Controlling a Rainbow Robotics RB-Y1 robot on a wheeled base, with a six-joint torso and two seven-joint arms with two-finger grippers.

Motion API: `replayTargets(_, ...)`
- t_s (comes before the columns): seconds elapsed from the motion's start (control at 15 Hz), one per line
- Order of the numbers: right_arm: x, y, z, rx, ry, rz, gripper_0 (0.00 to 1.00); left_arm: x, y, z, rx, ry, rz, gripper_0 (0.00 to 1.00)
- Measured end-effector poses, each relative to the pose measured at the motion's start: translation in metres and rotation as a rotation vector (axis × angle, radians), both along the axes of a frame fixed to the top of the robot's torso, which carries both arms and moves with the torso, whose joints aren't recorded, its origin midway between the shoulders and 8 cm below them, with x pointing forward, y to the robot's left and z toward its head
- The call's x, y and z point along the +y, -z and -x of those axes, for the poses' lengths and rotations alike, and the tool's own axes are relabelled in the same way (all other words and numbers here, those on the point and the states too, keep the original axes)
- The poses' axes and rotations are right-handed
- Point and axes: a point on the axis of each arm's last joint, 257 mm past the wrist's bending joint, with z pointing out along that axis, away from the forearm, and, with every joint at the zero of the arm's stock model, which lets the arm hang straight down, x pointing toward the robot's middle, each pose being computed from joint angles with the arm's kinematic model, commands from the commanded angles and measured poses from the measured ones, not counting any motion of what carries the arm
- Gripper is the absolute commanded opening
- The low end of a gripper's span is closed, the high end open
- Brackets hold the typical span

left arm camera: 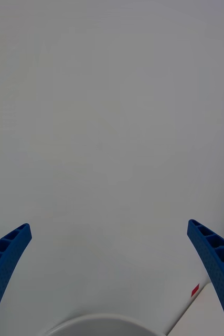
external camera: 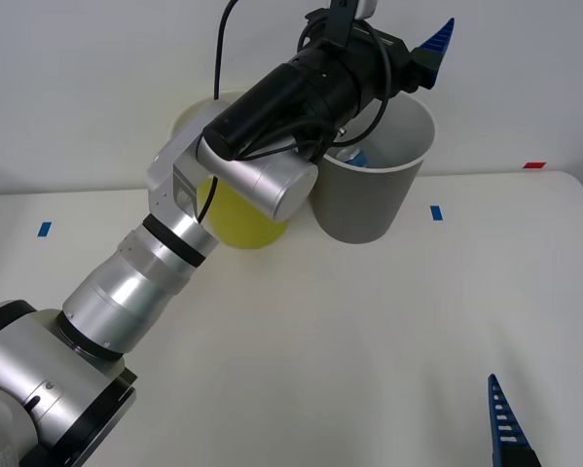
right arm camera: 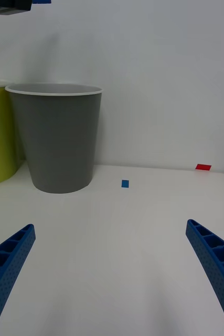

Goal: Put cans in the gray bin and PET bottles in the light green bin.

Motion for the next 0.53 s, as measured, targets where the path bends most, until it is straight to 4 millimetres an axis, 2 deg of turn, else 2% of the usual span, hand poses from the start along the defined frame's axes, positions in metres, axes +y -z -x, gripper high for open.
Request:
replayTargets(0.33,0.000,0.000,0.000,0.000,0.000,0.000,1.00,-0.001,-0.007,0.001,-0.002,-0.002,0.024,1.00)
replayTargets(0.53,0.000,0.000,0.000,0.000,0.000,0.000,1.00,0.013,-0.012,0.005,-0.002,-0.011,0.032,1.00)
